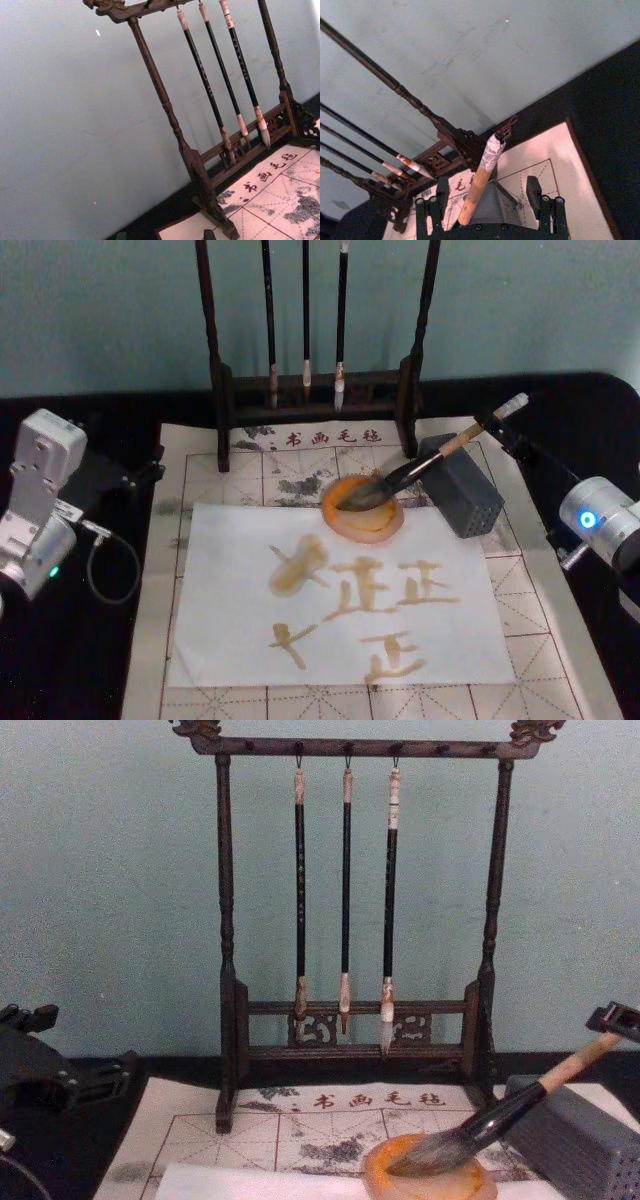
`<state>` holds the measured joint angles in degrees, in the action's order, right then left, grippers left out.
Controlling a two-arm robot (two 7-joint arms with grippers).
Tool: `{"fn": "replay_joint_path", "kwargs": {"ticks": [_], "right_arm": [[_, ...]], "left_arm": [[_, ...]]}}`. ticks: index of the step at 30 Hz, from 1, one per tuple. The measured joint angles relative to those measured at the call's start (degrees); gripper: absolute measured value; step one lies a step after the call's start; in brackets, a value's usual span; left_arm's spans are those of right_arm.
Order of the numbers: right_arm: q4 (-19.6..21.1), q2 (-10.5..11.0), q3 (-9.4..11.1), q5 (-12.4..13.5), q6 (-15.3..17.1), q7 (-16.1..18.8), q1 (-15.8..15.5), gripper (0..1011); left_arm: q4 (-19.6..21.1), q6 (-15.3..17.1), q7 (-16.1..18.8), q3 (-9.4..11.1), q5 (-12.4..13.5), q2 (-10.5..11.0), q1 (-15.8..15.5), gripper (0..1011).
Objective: Pick up the brush from the inkstone, write on the paper, then place the brush back to its original position.
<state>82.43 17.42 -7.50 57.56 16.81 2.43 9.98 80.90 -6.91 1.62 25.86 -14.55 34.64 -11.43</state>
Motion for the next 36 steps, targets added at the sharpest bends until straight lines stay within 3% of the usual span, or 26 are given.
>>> {"fn": "replay_joint_path", "kwargs": {"ticks": [16, 36], "right_arm": [[-3.9, -2.5, -0.5, 5.4, 1.6, -4.1, 4.0, 1002], [-4.8, -3.0, -2.2, 7.9, -1.5, -6.2, 5.2, 1002]], "left_arm": [[0.0, 0.0, 0.0, 0.0, 0.0, 0.0, 0.0, 1001], [0.0, 0.0, 0.0, 0.0, 0.0, 0.0, 0.0, 1001]]}}
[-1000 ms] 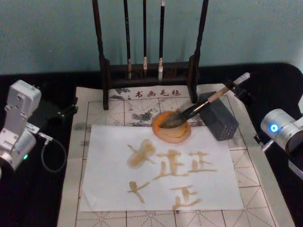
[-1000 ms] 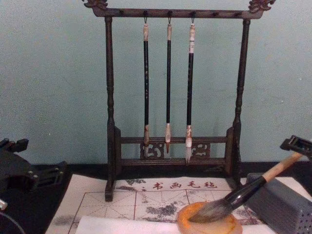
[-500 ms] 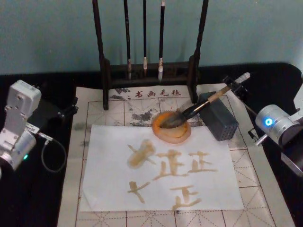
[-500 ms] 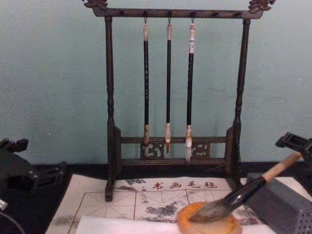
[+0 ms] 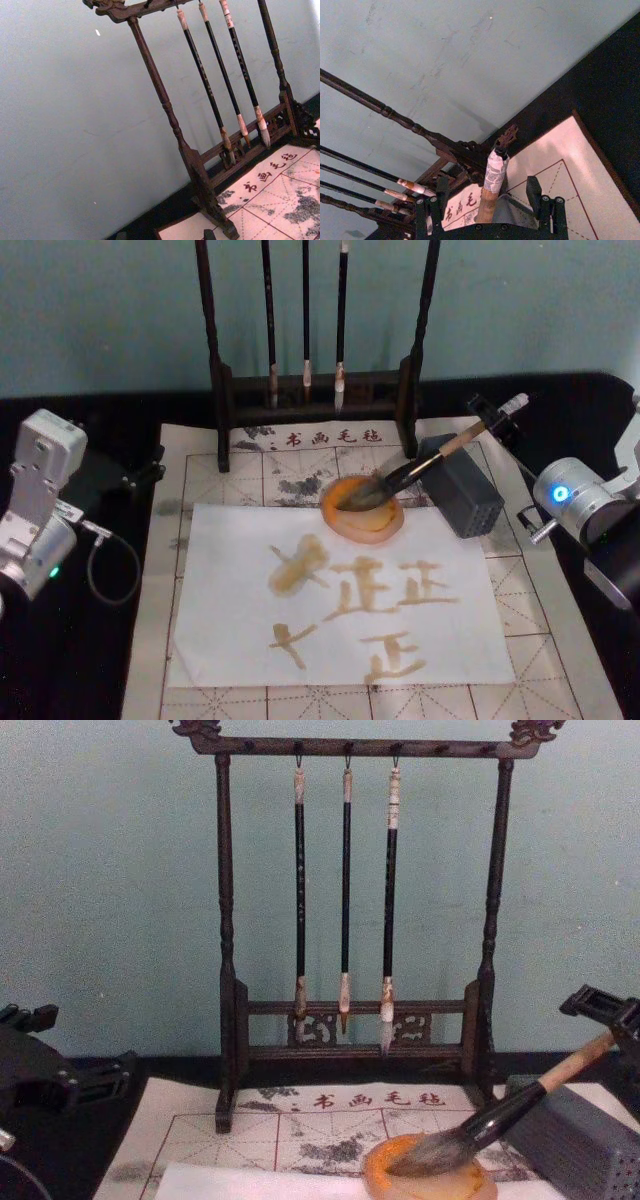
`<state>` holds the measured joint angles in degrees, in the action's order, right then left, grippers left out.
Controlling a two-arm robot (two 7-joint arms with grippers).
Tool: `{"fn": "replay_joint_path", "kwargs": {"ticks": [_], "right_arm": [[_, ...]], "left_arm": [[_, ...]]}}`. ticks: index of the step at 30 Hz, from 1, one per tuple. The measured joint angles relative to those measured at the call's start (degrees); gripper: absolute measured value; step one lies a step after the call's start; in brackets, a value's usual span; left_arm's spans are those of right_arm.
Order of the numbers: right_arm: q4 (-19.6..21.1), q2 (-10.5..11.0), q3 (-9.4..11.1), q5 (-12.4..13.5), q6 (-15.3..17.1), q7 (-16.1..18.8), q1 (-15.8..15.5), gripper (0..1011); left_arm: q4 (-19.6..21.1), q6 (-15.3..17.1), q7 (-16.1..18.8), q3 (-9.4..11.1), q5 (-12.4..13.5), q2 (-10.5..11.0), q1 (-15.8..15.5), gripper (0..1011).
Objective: Pick up the brush from the inkstone, write on the paper, then place the brush back to its original position.
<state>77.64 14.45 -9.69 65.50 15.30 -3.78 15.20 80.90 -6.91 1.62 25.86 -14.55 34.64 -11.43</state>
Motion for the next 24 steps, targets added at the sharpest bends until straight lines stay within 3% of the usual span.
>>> {"fn": "replay_joint_path", "kwargs": {"ticks": [18, 24], "right_arm": [[-0.1, 0.2, -0.3, 0.2, -0.4, -0.2, 0.1, 995], [-0.1, 0.2, -0.3, 0.2, -0.3, -0.2, 0.1, 853]], "left_arm": [[0.0, 0.0, 0.0, 0.0, 0.0, 0.0, 0.0, 1001], [0.0, 0.0, 0.0, 0.0, 0.0, 0.0, 0.0, 1001]]}}
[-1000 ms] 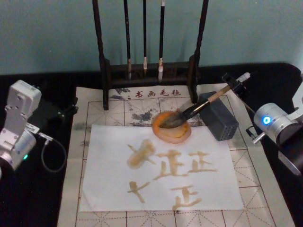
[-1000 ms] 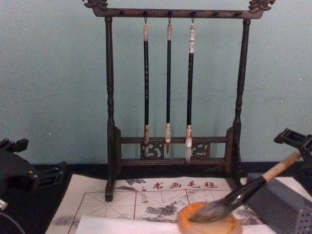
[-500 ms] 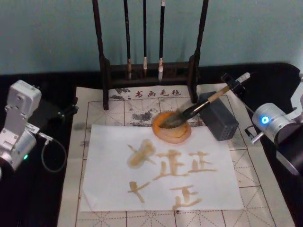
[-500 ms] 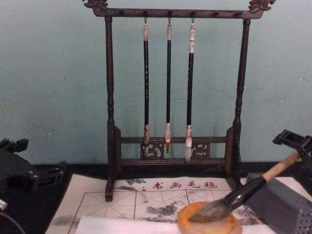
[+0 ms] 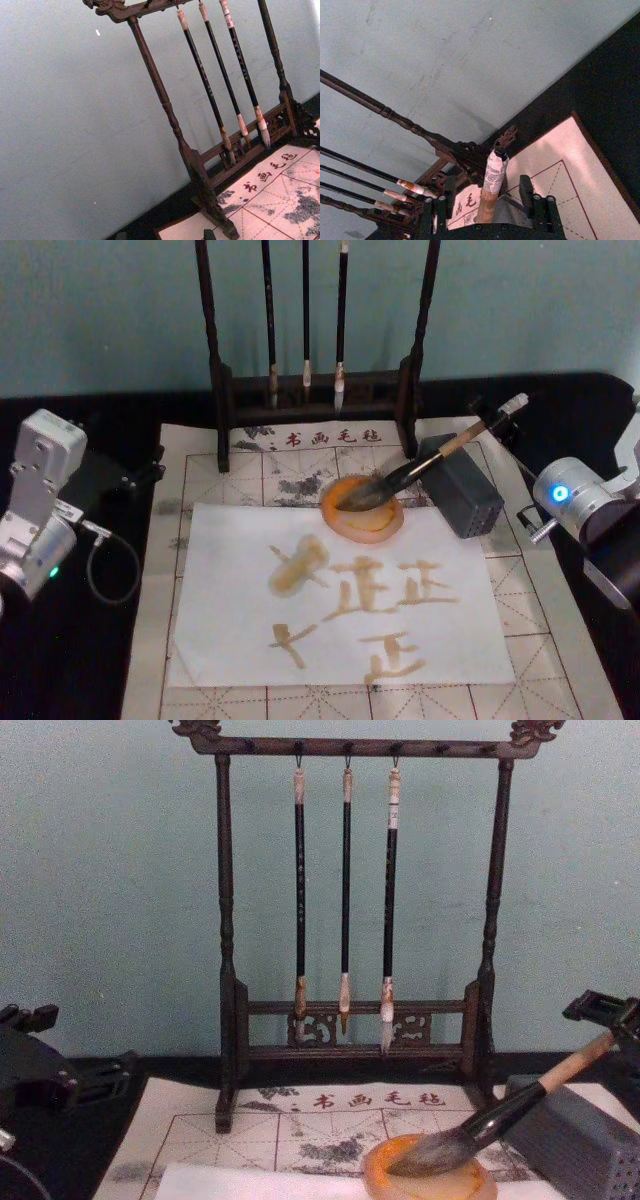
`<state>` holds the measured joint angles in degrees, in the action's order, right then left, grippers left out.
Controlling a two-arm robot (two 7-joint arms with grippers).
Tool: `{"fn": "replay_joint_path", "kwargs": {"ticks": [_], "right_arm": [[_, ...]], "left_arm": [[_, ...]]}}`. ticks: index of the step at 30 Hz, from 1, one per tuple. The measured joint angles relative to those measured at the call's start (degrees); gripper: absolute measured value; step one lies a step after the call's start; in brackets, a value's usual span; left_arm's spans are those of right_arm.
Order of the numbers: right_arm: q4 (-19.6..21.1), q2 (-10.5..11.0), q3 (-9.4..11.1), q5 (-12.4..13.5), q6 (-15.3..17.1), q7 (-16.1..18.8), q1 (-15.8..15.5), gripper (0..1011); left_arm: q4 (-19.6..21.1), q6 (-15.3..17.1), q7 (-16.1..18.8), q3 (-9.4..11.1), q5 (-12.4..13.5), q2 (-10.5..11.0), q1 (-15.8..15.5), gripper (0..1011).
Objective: Pick up the brush from the inkstone, write on the paper, then place the brush back to its original position.
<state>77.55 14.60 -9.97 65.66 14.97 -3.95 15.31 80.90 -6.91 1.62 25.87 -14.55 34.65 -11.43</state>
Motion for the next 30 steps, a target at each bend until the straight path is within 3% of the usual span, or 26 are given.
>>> {"fn": "replay_joint_path", "kwargs": {"ticks": [17, 21, 30], "right_arm": [[0.1, 0.0, 0.1, -0.1, 0.1, 0.1, -0.1, 372], [0.1, 0.0, 0.1, -0.1, 0.1, 0.1, -0.1, 207], [0.1, 0.0, 0.1, -0.1, 0.1, 0.1, -0.1, 200]], "left_arm": [[0.0, 0.0, 0.0, 0.0, 0.0, 0.0, 0.0, 1001], [0.0, 0.0, 0.0, 0.0, 0.0, 0.0, 0.0, 1001], [0.0, 0.0, 0.0, 0.0, 0.0, 0.0, 0.0, 1001]]}}
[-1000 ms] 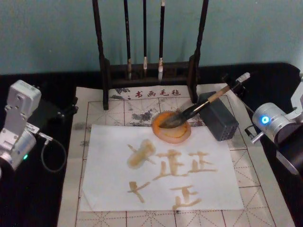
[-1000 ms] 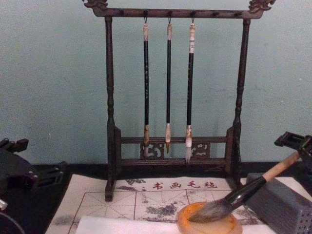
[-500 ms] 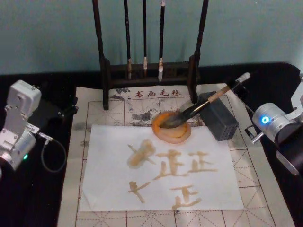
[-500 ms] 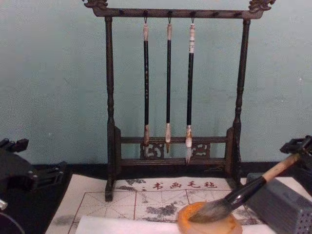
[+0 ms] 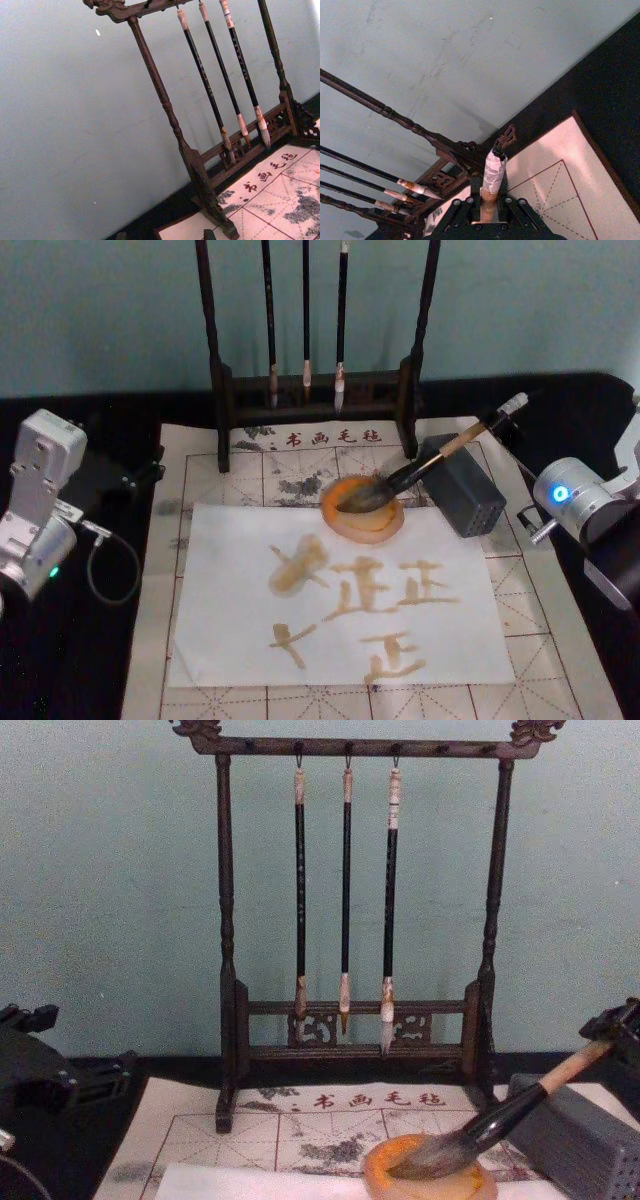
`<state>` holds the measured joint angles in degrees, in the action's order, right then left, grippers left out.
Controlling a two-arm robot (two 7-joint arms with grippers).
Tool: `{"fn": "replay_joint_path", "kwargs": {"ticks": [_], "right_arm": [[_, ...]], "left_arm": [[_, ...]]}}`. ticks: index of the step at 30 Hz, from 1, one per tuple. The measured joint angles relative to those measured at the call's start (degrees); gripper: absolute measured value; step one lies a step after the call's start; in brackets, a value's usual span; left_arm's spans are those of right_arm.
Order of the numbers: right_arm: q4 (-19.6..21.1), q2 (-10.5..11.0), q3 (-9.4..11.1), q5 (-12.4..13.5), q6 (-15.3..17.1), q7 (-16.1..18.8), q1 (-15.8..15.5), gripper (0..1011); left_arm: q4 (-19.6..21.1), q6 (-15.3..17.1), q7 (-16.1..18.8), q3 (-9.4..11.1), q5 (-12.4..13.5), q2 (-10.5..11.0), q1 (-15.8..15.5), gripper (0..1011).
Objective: Pick up the brush from the inkstone, write on the paper, then place the brush back to its original position.
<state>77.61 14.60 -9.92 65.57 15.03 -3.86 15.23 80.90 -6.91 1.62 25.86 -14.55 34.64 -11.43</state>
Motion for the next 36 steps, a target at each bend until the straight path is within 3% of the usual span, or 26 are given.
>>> {"fn": "replay_joint_path", "kwargs": {"ticks": [25, 30, 36], "right_arm": [[1.4, 2.7, -2.8, 1.4, -3.4, 3.8, 1.1, 199], [2.1, 4.2, -3.9, 1.3, -4.4, 6.1, 1.5, 199], [3.1, 6.4, -5.8, -0.7, -6.8, 10.3, 2.2, 199]], "left_arm": [[0.0, 0.0, 0.0, 0.0, 0.0, 0.0, 0.0, 1001], [0.0, 0.0, 0.0, 0.0, 0.0, 0.0, 0.0, 1001], [0.0, 0.0, 0.0, 0.0, 0.0, 0.0, 0.0, 1001]]}}
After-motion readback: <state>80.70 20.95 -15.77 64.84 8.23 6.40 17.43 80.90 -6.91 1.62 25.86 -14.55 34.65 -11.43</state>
